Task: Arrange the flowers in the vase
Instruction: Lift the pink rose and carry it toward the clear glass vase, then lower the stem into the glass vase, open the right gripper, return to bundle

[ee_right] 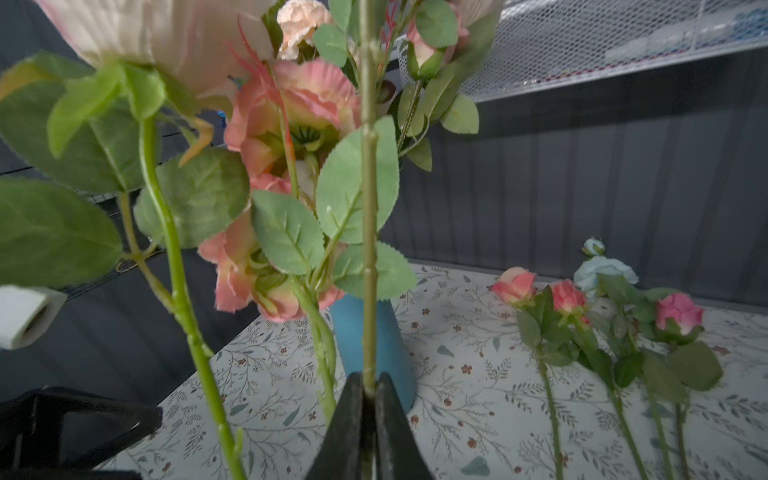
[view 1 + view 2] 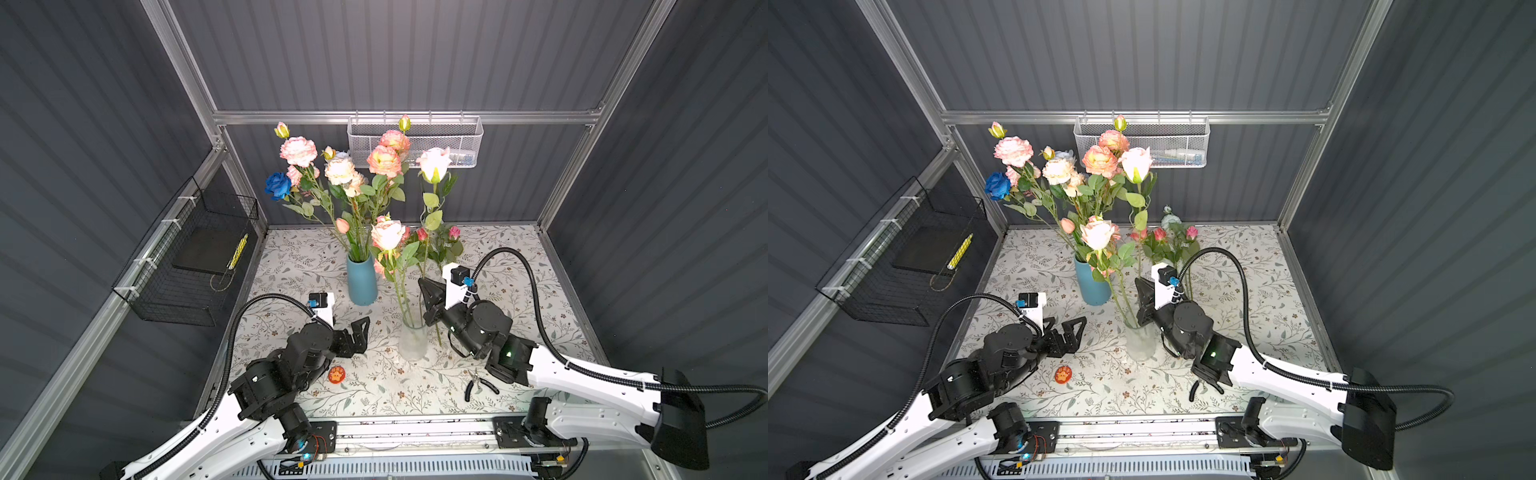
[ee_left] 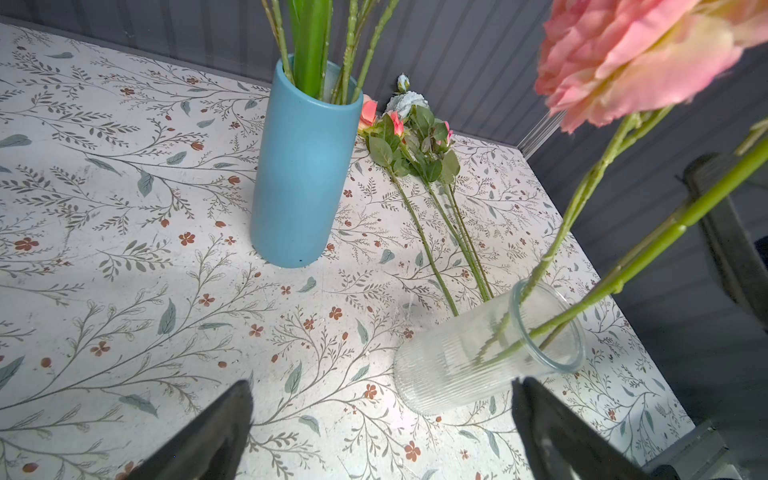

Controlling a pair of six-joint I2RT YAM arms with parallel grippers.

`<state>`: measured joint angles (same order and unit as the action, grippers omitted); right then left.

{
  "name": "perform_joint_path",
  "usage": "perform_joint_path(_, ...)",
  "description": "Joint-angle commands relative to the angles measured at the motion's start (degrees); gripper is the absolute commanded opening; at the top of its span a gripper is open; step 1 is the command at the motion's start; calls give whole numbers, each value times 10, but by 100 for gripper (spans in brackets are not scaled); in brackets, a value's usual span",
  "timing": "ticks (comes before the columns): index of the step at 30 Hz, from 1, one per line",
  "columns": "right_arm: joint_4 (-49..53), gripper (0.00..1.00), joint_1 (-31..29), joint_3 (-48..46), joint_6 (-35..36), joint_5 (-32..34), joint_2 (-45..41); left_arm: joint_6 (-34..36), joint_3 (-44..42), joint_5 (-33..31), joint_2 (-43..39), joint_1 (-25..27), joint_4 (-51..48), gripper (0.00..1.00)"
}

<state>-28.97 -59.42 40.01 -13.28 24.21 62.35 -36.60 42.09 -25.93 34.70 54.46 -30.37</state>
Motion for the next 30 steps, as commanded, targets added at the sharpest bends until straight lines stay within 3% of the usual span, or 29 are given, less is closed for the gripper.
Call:
perform_joint_path(1, 45, 24, -8, -9, -36, 11, -25, 8, 11, 4, 4, 4, 11, 100)
perform_joint_path(4, 81, 39, -11, -21, -55, 9, -49, 11, 15, 8, 7, 3, 11, 100)
perform_joint_path(12, 164, 59, -19, -63, -81, 5, -147, 14, 16, 11, 10, 3, 15, 100)
perform_joint_path(16, 216, 64, -19, -86, -103, 17, -186, 18, 18, 9, 17, 3, 17, 100)
perform_joint_path(22, 322, 63, -1, -107, -184, 109, -194, 20, 18, 8, 23, 3, 22, 100)
perform_joint_path(27, 360, 58, 144, -96, -263, -72, -104, 18, 15, 11, 29, 3, 27, 100)
perform_joint_path(30, 356, 54, 180, -77, -261, -106, -21, 14, 13, 13, 28, 3, 24, 100)
